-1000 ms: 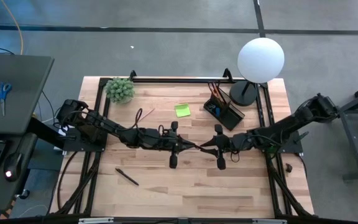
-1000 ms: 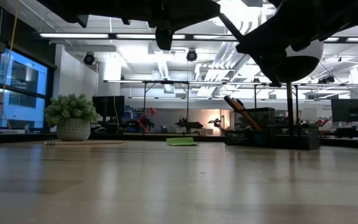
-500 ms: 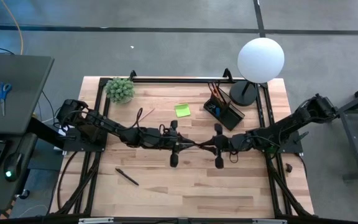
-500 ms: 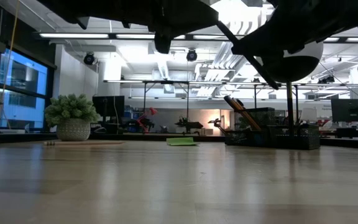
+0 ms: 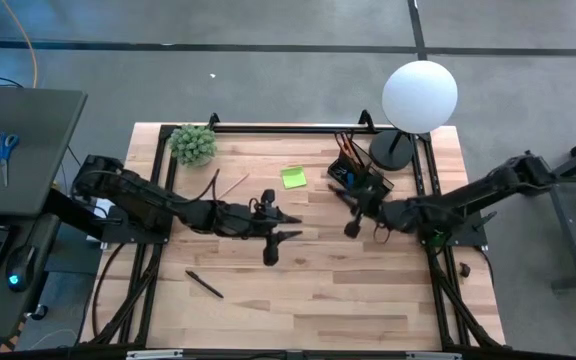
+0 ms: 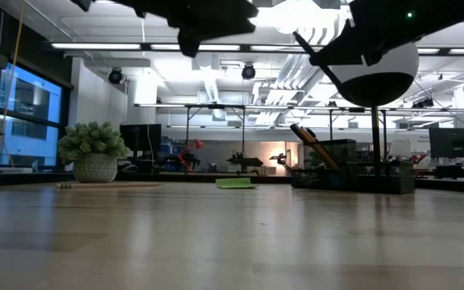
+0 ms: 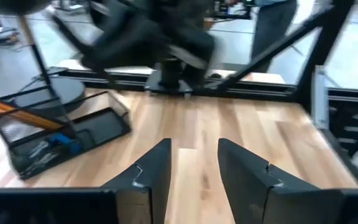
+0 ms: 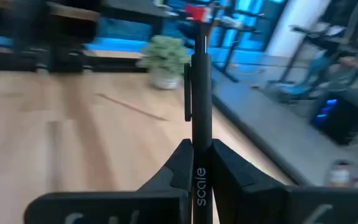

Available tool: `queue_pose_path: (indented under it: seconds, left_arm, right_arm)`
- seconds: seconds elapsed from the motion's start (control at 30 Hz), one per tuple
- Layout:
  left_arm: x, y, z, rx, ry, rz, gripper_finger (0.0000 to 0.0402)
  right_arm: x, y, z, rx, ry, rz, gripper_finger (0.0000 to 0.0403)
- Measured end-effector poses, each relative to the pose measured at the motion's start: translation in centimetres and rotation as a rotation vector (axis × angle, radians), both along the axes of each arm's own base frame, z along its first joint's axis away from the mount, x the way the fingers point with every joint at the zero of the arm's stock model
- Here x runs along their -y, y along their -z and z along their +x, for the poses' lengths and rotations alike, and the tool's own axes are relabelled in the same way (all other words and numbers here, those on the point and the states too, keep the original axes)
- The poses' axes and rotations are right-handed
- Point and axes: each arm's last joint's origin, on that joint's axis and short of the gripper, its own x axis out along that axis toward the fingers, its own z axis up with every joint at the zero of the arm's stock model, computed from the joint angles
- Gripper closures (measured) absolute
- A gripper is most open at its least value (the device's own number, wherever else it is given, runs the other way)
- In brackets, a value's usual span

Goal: Pick and place office supplies into organizer
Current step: Put the black pen into the black desk organizer

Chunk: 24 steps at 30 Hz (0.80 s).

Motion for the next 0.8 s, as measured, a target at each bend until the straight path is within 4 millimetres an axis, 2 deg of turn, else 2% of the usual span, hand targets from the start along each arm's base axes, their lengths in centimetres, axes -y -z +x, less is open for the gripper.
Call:
queue_pose_path:
  seconds: [0.2, 0.43, 0.67, 0.8]
  left_arm:
    - [0.5, 0.0, -0.3, -0.024, 0.024, 0.013, 0.028]
    - [1.5, 1.0, 0.0, -0.054, 0.088, 0.019, 0.028]
    - [2.7, 2.7, 0.5, -0.103, 0.13, 0.025, 0.028]
    - [2.9, 3.2, 0.2, -0.078, 0.134, 0.019, 0.028]
  right_arm:
    - [4.6, -1.0, -1.3, -0.021, 0.121, -0.047, 0.0383]
    - [9.9, 0.0, -2.4, 0.012, 0.182, -0.011, 0.0378]
    - [13.7, 0.2, -3.1, 0.07, 0.218, 0.018, 0.0378]
    - [15.1, 1.5, -2.9, 0.023, 0.247, 0.056, 0.0375]
